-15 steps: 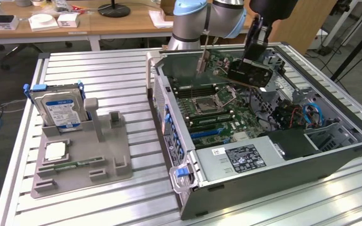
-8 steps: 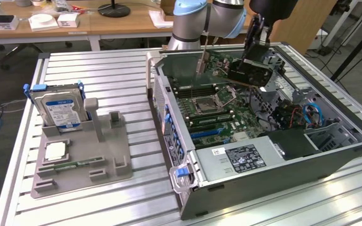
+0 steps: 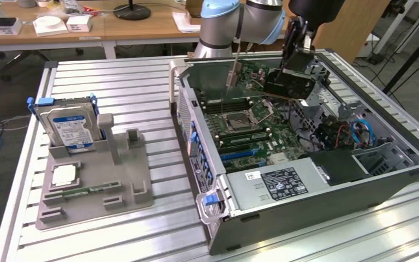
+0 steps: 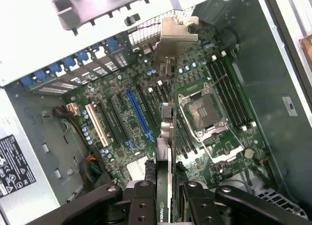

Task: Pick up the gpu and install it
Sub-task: 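Insert the gpu into the slot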

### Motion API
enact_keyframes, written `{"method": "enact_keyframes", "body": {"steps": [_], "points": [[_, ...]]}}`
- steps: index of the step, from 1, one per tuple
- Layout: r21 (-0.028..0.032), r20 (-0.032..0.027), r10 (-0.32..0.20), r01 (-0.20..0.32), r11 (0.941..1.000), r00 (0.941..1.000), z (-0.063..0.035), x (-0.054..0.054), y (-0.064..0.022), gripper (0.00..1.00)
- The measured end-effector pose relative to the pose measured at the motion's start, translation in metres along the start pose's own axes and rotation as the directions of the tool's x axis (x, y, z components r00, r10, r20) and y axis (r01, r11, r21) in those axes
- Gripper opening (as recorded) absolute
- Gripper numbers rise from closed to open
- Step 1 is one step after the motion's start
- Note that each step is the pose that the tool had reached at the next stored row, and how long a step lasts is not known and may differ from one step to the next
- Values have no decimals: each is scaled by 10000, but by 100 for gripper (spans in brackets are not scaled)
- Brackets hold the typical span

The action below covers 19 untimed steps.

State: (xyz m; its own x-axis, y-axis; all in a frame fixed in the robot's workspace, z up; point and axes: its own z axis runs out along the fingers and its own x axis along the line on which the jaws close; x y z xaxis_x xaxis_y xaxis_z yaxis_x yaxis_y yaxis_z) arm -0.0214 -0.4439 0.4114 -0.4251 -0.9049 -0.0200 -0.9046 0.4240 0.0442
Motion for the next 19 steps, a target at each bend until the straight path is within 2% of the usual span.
{"method": "enact_keyframes", "body": {"steps": [9, 19], "points": [[-18, -36, -825, 825, 9966, 9966, 0, 0, 0, 26], [-41, -73, -1741, 1741, 9847, 9847, 0, 0, 0, 26]]}}
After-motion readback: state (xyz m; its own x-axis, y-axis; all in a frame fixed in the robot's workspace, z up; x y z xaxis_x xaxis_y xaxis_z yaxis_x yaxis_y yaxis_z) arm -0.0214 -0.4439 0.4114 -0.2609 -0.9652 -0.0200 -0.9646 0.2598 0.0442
